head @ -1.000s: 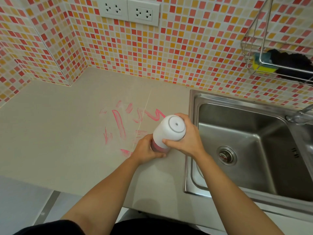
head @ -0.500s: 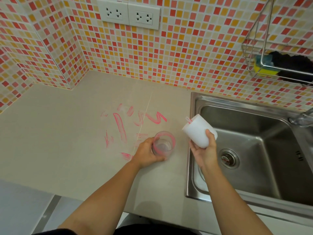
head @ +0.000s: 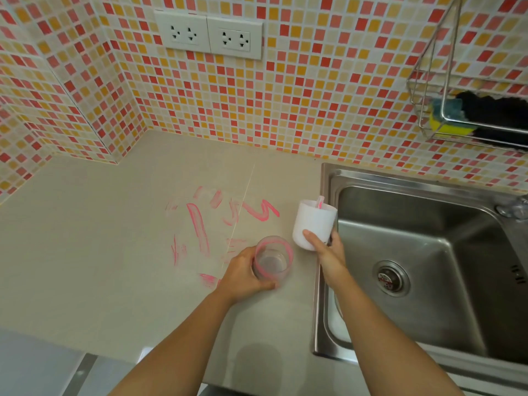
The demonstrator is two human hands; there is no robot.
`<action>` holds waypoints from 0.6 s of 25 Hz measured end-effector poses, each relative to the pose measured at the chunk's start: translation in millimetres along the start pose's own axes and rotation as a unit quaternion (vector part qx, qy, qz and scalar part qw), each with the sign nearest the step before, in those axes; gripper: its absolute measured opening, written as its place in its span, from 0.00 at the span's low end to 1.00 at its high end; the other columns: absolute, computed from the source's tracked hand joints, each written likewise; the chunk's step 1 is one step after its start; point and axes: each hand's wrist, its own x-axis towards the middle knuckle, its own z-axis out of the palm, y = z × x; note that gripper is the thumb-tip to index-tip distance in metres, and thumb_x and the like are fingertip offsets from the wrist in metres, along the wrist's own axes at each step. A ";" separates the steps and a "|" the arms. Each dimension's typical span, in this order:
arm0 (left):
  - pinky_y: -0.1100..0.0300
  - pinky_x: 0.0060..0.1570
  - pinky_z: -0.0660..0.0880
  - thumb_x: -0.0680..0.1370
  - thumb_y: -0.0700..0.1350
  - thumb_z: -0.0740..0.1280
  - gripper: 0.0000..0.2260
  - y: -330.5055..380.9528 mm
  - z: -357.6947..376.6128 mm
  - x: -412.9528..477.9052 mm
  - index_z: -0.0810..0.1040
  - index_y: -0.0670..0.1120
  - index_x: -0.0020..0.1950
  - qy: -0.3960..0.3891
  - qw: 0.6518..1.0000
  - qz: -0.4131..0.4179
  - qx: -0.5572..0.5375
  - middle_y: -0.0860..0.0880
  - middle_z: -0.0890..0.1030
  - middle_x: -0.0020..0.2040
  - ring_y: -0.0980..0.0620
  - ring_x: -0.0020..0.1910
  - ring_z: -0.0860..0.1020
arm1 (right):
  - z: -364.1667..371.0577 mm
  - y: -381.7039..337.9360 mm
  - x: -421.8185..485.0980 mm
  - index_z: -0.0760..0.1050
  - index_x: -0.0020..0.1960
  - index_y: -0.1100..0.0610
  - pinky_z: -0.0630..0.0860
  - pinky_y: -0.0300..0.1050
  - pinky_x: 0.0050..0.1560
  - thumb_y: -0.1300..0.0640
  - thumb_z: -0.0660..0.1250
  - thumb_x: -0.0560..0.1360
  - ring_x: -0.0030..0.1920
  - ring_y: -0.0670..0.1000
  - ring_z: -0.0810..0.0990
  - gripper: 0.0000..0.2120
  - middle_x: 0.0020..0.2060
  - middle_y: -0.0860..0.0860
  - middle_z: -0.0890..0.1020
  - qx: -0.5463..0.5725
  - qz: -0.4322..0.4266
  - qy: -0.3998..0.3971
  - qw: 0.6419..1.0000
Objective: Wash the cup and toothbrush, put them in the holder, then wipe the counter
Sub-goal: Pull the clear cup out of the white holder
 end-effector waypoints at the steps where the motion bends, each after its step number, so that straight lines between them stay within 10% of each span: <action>1: 0.61 0.57 0.72 0.61 0.48 0.80 0.37 -0.4 0.2 0.5 0.69 0.49 0.67 0.001 1.000 0.000 0.003 0.52 0.77 0.60 0.53 0.57 0.75 | 2.8 0.1 6.0 0.69 0.63 0.51 0.77 0.38 0.47 0.59 0.79 0.61 0.53 0.48 0.80 0.34 0.55 0.50 0.80 -0.050 -0.015 -0.010 0.999; 15: 0.62 0.57 0.70 0.61 0.48 0.80 0.38 0.8 0.4 0.2 0.69 0.48 0.68 0.006 1.000 -0.004 0.027 0.49 0.76 0.62 0.50 0.60 0.75 | 24.7 -3.6 29.9 0.63 0.69 0.57 0.75 0.49 0.58 0.53 0.80 0.60 0.59 0.55 0.77 0.42 0.61 0.56 0.77 -0.330 -0.088 -0.025 0.939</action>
